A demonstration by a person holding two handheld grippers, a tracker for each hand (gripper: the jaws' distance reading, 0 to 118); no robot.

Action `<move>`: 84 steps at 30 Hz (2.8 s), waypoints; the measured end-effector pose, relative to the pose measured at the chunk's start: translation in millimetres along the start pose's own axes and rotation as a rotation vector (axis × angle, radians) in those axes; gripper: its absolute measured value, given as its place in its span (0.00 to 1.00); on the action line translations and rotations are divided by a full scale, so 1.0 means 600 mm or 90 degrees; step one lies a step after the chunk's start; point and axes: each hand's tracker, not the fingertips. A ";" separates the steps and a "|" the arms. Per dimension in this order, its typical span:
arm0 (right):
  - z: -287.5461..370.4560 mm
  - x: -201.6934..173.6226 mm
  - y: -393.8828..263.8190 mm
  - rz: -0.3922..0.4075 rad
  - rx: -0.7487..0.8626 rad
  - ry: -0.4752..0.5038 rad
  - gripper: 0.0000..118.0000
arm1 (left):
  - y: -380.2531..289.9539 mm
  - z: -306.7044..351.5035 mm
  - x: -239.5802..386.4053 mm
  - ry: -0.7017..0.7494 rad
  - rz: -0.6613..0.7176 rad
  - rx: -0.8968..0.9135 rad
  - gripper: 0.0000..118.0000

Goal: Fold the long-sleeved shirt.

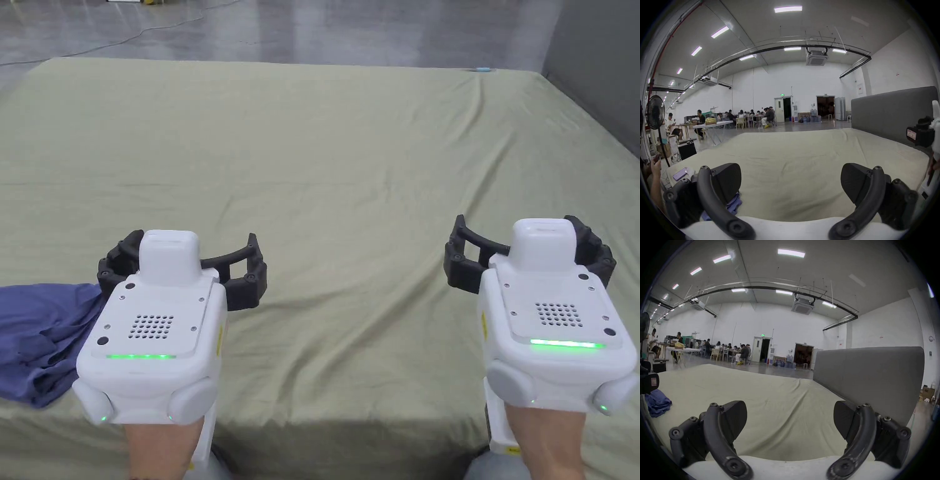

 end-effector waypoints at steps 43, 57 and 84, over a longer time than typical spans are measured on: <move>-0.006 0.009 -0.002 -0.070 -0.041 0.022 0.91 | -0.008 0.006 0.002 -0.014 -0.008 -0.008 0.99; -0.009 0.004 -0.003 -0.061 -0.042 0.024 0.91 | -0.012 0.004 -0.004 -0.005 0.001 -0.020 1.00; -0.006 0.009 0.000 -0.049 -0.027 0.022 0.91 | -0.003 0.001 0.009 -0.017 -0.018 -0.010 0.99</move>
